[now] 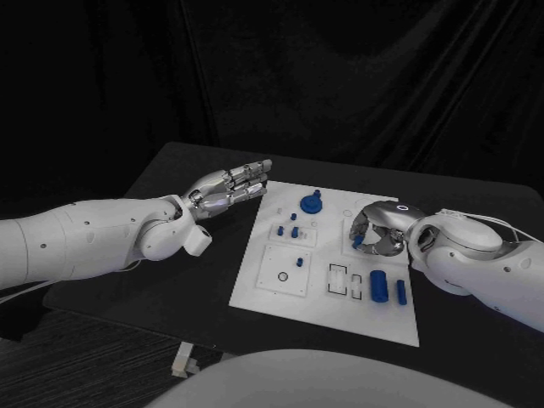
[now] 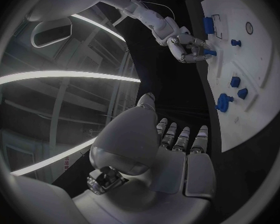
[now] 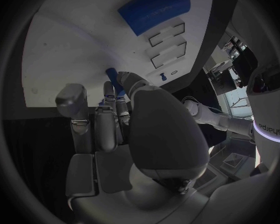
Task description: Assemble the parts on the task board
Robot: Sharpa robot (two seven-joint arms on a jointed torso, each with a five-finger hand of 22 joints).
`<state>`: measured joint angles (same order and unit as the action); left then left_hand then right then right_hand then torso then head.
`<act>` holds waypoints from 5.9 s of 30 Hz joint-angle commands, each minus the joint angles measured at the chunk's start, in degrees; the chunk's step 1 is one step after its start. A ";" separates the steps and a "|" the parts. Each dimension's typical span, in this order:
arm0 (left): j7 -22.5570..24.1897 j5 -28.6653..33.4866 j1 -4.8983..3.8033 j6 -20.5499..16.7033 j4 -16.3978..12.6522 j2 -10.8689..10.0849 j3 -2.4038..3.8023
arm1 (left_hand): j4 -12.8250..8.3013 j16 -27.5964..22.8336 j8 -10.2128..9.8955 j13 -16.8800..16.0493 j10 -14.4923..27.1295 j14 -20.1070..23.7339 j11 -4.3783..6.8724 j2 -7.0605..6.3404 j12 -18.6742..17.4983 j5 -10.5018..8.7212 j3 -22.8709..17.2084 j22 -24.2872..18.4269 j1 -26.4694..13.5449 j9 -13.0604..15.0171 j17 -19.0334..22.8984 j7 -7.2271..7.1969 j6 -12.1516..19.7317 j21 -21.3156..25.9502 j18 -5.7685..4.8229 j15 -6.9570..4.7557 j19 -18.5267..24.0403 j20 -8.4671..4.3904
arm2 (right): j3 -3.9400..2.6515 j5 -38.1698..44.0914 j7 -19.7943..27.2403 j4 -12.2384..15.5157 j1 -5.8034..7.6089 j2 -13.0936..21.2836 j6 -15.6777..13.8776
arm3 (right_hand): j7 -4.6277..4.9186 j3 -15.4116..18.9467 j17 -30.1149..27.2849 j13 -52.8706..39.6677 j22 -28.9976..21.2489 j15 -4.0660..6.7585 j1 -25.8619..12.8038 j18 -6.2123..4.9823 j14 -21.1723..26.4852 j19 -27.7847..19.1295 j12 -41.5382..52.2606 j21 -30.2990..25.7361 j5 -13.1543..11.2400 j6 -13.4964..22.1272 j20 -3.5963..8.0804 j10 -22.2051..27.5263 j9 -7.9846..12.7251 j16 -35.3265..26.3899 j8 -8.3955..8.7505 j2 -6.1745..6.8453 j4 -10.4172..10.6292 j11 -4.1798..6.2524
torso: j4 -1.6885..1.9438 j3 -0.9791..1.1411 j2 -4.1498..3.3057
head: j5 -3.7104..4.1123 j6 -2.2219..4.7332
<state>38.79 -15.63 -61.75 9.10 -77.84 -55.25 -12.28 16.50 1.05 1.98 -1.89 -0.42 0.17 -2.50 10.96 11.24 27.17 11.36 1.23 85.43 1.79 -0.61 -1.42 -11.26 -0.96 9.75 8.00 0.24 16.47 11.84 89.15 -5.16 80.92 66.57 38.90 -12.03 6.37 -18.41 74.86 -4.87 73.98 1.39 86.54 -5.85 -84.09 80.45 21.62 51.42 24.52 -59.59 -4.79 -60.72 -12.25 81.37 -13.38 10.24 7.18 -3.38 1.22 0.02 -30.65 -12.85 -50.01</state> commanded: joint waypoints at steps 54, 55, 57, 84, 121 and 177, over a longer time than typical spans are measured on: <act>4.06 0.43 0.64 2.28 1.18 0.65 0.06 | -0.11 0.02 -0.51 0.43 0.12 -0.35 -0.78 1.22 -0.24 0.92 -0.73 0.54 1.25 -0.31 0.31 0.54 0.07 0.64 0.47 0.47 -0.44 0.05 | -0.06 0.60 1.91 5.12 -2.97 -11.26 -1.51 | -0.07 -2.20 0.83 -0.74 7.28 0.65 0.77 -0.79 -2.79 -0.34 1.06 1.39 -1.40 -1.33 0.99 -4.24 -4.48 -0.38 -2.74 -1.60 -2.69 0.96 | -0.01 0.00 0.00 | -2.01 0.01; 4.04 0.43 0.66 2.31 1.22 0.68 0.06 | -0.11 0.02 -0.51 0.43 0.12 -0.35 -0.78 1.22 -0.24 0.92 -0.73 0.54 1.25 -0.31 0.31 0.54 0.07 0.64 0.47 0.47 -0.44 0.05 | -0.06 0.64 1.84 5.14 -3.01 -11.32 -1.32 | -0.07 -2.22 0.84 -0.74 7.28 0.64 0.77 -0.78 -2.79 -0.34 1.03 1.41 -1.43 -1.28 0.98 -4.23 -4.49 -0.38 -2.70 -1.62 -2.71 0.95 | -0.01 0.00 0.00 | -2.03 0.01; 3.98 0.43 0.71 2.42 1.32 0.75 0.06 | -0.13 0.01 -0.51 0.44 0.12 -0.34 -0.78 1.29 -0.32 0.93 -0.80 0.54 1.30 -0.31 0.31 0.58 0.09 0.64 0.46 0.50 -0.45 0.06 | -0.06 0.73 1.64 5.20 -3.13 -11.48 -0.80 | -0.04 -2.25 0.77 -0.74 7.27 0.62 0.75 -0.79 -2.77 -0.36 0.97 1.35 -1.47 -1.16 0.97 -4.20 -4.49 -0.43 -2.62 -1.64 -2.75 0.93 | 0.00 0.00 0.00 | -2.04 0.01; 3.50 0.43 1.26 3.09 1.88 1.13 0.07 | -0.27 0.26 -0.46 0.42 0.13 -0.39 -0.69 1.75 -0.23 1.06 -1.40 0.68 1.76 -0.27 0.25 1.31 -0.17 0.60 0.45 0.85 -0.49 0.14 | -0.07 16.19 -2.26 7.27 -2.40 -12.77 4.05 | 0.13 -2.63 0.88 -0.92 7.21 0.55 0.74 -0.82 -2.78 -0.48 0.79 1.24 -0.96 -0.15 0.92 -4.59 -4.47 -0.38 -1.75 -1.67 -3.38 0.86 | -0.01 0.00 0.01 | -2.74 0.01; 2.71 0.43 1.41 4.02 2.71 1.65 0.07 | -0.55 0.51 -0.49 0.42 0.11 -0.46 -1.01 2.06 -0.24 1.32 -2.04 0.72 2.30 -0.29 0.19 1.42 0.01 0.59 0.43 1.29 -0.52 0.20 | -0.07 19.05 -2.01 5.30 -2.84 -14.62 6.51 | 0.20 -2.75 0.63 -1.04 7.15 0.54 0.64 -0.87 -2.71 -0.57 0.78 1.04 -1.00 0.10 0.91 -4.78 -4.42 -0.56 -1.35 -1.67 -3.61 0.84 | 0.01 -0.01 0.00 | -2.55 0.01; 1.18 0.43 1.78 5.19 3.47 1.93 0.07 | -0.84 0.51 -0.46 0.45 0.15 -0.45 -0.98 1.94 -0.49 1.44 -2.53 0.73 2.64 -0.27 0.20 2.08 -0.02 0.58 0.38 1.67 -0.54 0.25 | -0.07 17.93 -1.57 5.93 -3.77 -14.84 7.64 | 0.04 -2.83 0.05 -1.39 7.17 0.65 0.27 -0.86 -2.54 -0.64 0.94 1.22 -1.16 -0.63 0.95 -5.37 -4.63 -0.97 -1.31 -1.82 -3.93 1.03 | -0.01 -0.01 0.00 | -2.35 0.01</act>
<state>38.83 -15.62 -60.06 13.46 -74.36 -53.39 -12.27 15.49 1.10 1.98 -1.89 -0.30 -0.53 -3.00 13.06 11.24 27.84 10.32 1.24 87.53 1.79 -0.36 0.63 -11.65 -0.97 9.74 9.13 0.23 16.48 11.73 107.54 -6.20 86.66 63.05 23.99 -5.28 6.56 -19.21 74.86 -5.29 73.98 1.86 86.54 -5.84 -83.66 79.94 21.59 51.73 23.19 -59.38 -4.28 -64.82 -14.96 81.36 -13.70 10.23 4.16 -3.17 1.21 0.01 -30.65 -15.20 -50.00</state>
